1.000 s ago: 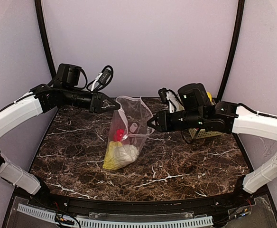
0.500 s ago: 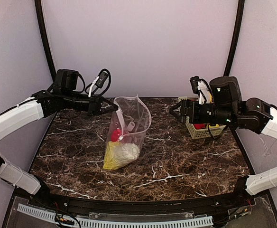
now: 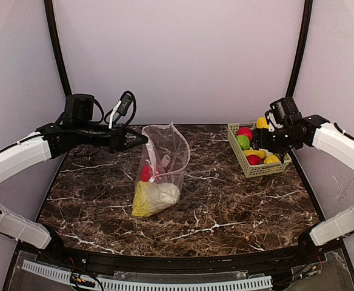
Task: Place the food in the zip-top bag and seal the zipper
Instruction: Pick up the fake fruit from the bin.
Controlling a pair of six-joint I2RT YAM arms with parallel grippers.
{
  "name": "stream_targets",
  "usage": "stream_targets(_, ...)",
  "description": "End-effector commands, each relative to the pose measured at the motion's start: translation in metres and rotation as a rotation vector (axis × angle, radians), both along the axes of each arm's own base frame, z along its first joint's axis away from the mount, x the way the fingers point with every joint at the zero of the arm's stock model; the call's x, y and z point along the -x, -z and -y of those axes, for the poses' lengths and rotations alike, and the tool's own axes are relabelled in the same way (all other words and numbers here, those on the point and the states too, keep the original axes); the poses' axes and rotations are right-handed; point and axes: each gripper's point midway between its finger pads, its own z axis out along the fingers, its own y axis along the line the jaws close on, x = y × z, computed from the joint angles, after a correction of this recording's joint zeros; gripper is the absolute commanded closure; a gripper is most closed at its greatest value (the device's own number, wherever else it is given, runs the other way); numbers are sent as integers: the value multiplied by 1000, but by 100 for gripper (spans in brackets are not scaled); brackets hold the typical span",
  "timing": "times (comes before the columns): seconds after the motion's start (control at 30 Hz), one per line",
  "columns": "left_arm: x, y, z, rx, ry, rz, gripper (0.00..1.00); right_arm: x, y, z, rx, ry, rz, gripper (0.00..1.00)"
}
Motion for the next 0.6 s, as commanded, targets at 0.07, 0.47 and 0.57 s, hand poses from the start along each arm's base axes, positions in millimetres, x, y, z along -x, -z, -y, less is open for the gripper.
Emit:
stream_targets(0.07,-3,-2,-3,10,-19,20,99,-35,40,14,3,-44,-99,21)
stream_targets(0.47,-1,-3,-4,9,-19,21,99,-85,95,29,-70,-56,-224,31)
stream_targets(0.57,-1,-3,-4,9,-18,22,99,-89,106,30,-72,-48,-246,31)
